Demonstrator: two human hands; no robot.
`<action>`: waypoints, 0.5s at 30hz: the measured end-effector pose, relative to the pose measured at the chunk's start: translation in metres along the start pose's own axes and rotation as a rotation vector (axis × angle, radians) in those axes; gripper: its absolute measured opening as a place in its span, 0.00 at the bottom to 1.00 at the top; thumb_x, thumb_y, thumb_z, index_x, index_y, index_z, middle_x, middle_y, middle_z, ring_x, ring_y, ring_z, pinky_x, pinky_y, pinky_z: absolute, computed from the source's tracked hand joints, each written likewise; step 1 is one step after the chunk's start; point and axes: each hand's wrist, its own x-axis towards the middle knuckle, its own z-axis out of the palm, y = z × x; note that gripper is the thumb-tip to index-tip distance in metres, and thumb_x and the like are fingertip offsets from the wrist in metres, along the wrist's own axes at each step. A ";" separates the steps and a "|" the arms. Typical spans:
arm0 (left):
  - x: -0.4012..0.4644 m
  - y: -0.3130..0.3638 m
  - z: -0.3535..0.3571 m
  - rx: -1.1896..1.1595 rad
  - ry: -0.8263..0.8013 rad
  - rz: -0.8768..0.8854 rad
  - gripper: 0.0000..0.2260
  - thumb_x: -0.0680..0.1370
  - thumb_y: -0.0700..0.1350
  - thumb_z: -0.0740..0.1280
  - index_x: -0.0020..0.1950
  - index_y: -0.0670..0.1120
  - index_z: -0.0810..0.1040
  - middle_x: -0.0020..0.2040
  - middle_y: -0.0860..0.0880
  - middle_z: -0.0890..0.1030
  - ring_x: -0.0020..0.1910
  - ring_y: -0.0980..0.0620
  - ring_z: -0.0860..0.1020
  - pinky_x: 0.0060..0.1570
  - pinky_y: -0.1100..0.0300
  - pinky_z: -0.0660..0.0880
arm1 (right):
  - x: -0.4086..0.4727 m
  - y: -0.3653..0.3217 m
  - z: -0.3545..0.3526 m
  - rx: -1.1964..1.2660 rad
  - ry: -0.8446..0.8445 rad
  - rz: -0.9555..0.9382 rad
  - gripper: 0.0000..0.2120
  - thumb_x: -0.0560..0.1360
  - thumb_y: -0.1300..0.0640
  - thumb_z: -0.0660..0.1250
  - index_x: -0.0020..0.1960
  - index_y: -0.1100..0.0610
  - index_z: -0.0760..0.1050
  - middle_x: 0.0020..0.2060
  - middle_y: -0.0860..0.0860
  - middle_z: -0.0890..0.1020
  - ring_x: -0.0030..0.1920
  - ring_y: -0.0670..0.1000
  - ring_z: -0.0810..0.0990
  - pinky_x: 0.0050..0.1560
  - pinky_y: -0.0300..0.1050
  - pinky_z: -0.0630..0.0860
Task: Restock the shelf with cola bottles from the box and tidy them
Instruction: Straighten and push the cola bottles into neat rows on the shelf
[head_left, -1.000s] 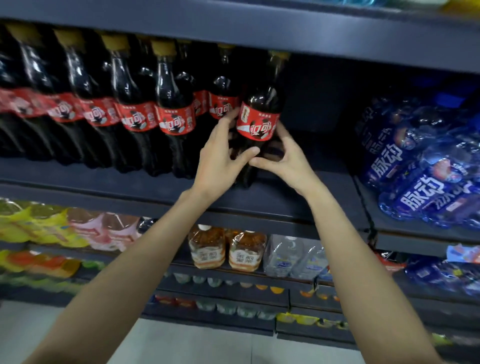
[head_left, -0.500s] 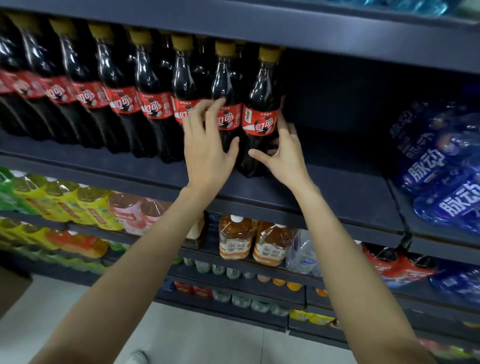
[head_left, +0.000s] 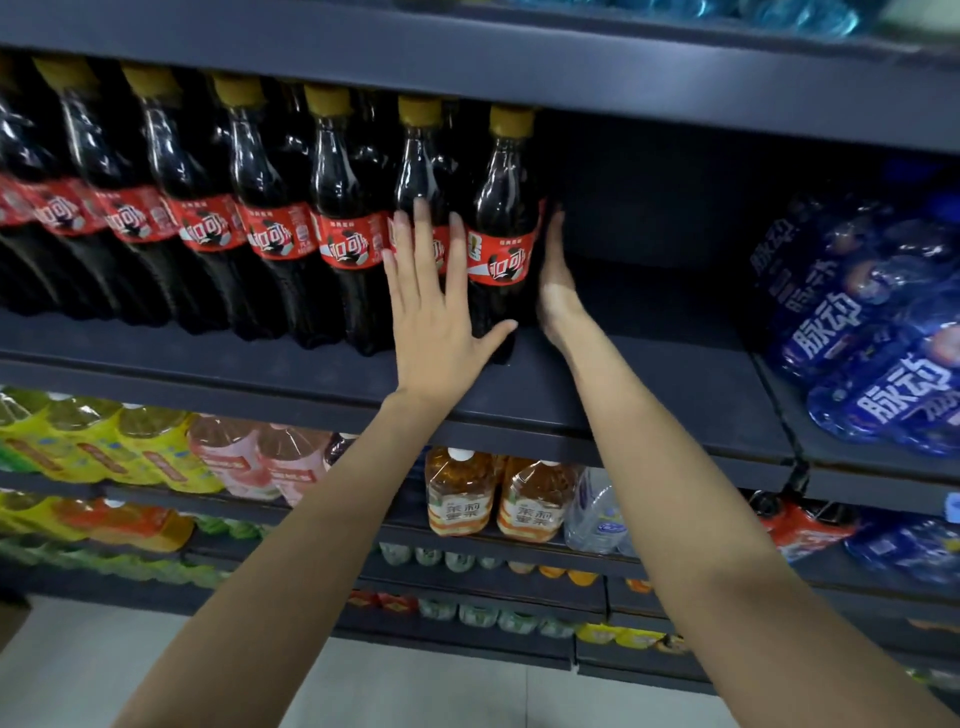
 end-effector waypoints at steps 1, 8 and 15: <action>0.000 -0.001 0.003 0.019 -0.004 0.001 0.49 0.68 0.65 0.71 0.77 0.41 0.51 0.75 0.32 0.53 0.75 0.32 0.50 0.73 0.43 0.45 | 0.007 0.005 0.003 0.012 -0.034 0.005 0.52 0.59 0.17 0.50 0.76 0.44 0.53 0.76 0.48 0.59 0.75 0.49 0.58 0.75 0.56 0.54; 0.001 0.000 0.005 0.039 0.010 -0.002 0.49 0.69 0.65 0.70 0.77 0.42 0.50 0.75 0.30 0.53 0.74 0.31 0.50 0.73 0.39 0.46 | 0.016 0.009 0.002 -0.044 -0.085 -0.014 0.53 0.58 0.16 0.48 0.77 0.42 0.49 0.77 0.46 0.55 0.76 0.47 0.55 0.75 0.56 0.52; 0.001 0.006 0.010 -0.008 0.087 -0.007 0.47 0.70 0.64 0.71 0.76 0.42 0.51 0.74 0.28 0.52 0.74 0.32 0.47 0.73 0.40 0.48 | 0.066 -0.010 -0.022 -0.011 0.032 -0.120 0.39 0.75 0.30 0.47 0.78 0.51 0.48 0.77 0.49 0.51 0.77 0.47 0.50 0.77 0.52 0.47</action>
